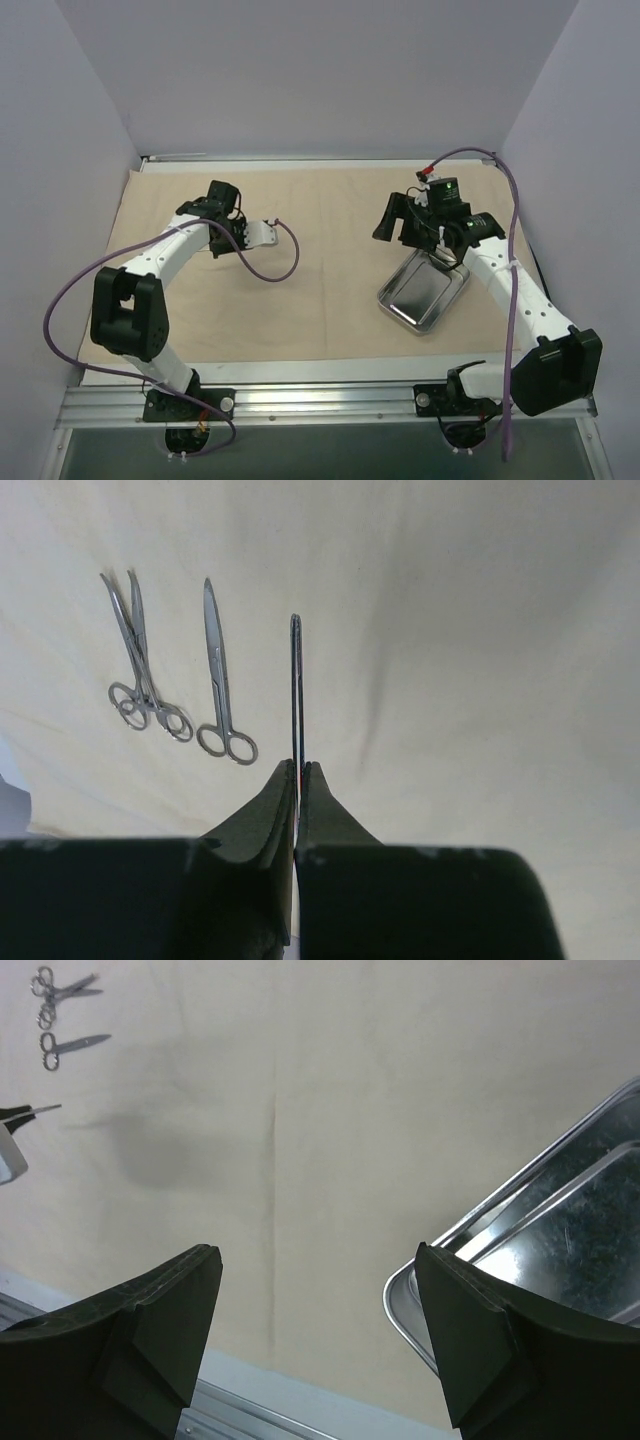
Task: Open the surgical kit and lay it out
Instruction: Place the medical item in the surgical kit.
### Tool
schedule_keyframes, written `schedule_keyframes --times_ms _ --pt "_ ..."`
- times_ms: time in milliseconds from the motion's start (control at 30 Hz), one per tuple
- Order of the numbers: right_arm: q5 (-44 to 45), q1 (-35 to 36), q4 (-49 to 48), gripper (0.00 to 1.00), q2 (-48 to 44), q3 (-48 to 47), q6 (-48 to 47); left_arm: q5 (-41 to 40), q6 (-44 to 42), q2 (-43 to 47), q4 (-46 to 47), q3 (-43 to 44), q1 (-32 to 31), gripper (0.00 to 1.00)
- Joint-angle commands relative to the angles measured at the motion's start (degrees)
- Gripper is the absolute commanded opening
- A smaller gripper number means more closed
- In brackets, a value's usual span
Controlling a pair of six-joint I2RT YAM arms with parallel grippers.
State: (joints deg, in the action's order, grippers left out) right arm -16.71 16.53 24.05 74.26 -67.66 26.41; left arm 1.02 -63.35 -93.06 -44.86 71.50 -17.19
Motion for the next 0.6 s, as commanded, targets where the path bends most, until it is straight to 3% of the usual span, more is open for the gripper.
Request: schedule_keyframes --times_ms 0,233,567 --pt "-1.0 -0.1 -1.0 0.80 -2.6 3.8 -1.0 3.7 -11.7 -3.6 -2.3 2.1 2.0 0.02" --pt "2.4 -0.6 2.4 0.80 0.1 0.2 -3.8 3.7 -11.4 -7.5 4.5 -2.1 3.8 0.02" --pt "2.9 -1.7 3.0 0.81 3.6 -1.2 -4.7 6.2 -10.7 -11.9 8.0 -0.1 6.5 0.02"
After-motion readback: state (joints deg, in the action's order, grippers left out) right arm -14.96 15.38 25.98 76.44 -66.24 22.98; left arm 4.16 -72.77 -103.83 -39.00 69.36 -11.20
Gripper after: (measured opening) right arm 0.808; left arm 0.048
